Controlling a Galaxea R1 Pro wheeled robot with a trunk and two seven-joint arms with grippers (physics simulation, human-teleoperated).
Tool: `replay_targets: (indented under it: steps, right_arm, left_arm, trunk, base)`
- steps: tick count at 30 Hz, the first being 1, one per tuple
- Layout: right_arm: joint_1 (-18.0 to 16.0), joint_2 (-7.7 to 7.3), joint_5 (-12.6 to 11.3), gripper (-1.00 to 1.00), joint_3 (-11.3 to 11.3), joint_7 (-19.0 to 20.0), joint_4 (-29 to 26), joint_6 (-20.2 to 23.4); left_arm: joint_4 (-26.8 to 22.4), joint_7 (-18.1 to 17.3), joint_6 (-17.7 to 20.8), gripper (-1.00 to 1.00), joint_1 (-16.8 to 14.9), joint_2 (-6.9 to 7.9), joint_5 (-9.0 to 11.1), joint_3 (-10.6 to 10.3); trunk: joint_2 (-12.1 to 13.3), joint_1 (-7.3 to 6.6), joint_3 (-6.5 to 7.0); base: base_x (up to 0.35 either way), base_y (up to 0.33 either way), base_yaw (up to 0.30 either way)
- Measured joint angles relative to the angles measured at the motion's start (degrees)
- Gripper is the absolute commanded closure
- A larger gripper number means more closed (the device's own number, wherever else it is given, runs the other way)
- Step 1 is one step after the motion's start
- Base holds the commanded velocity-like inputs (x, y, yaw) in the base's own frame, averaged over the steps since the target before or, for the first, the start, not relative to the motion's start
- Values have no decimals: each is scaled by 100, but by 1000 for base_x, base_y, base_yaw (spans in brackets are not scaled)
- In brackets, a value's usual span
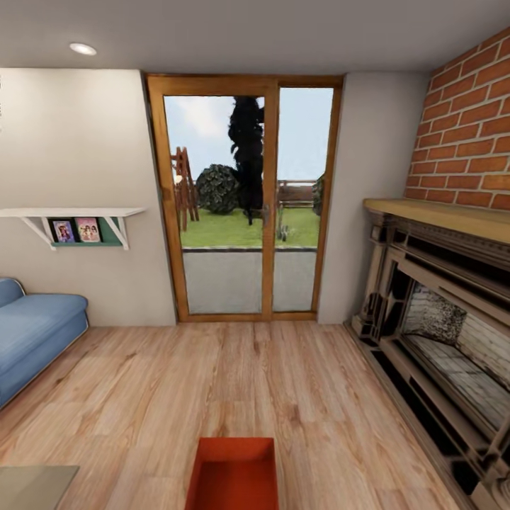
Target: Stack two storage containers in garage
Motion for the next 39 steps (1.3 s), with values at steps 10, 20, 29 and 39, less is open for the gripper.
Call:
replay_targets:
  steps: [10,20,29,39]
  right_arm:
    - [0,14,-5,-100,-8,2,0,6]
    - [1,16,0,-100,-2,-2,0,0]
    - [-1,19,0,-100,0,-1,0,0]
    - [0,15,4,-100,12,-2,0,0]
  left_arm:
    - [1,3,2,-100,3,0,5,0]
    - [0,0,-3,-100,5,0,5,0]
    - [0,1,-1,-100,5,0,5,0]
    - [0,0,-2,-100,5,0,5,0]
  trunk:
    - [0,0,0]
    - [-1,0,0]
    - [0,0,0]
    - [-1,0,0]
  base:
    - [1,300,0]
    - [0,101,0]
    - [0,62,0]
    - [0,32,0]
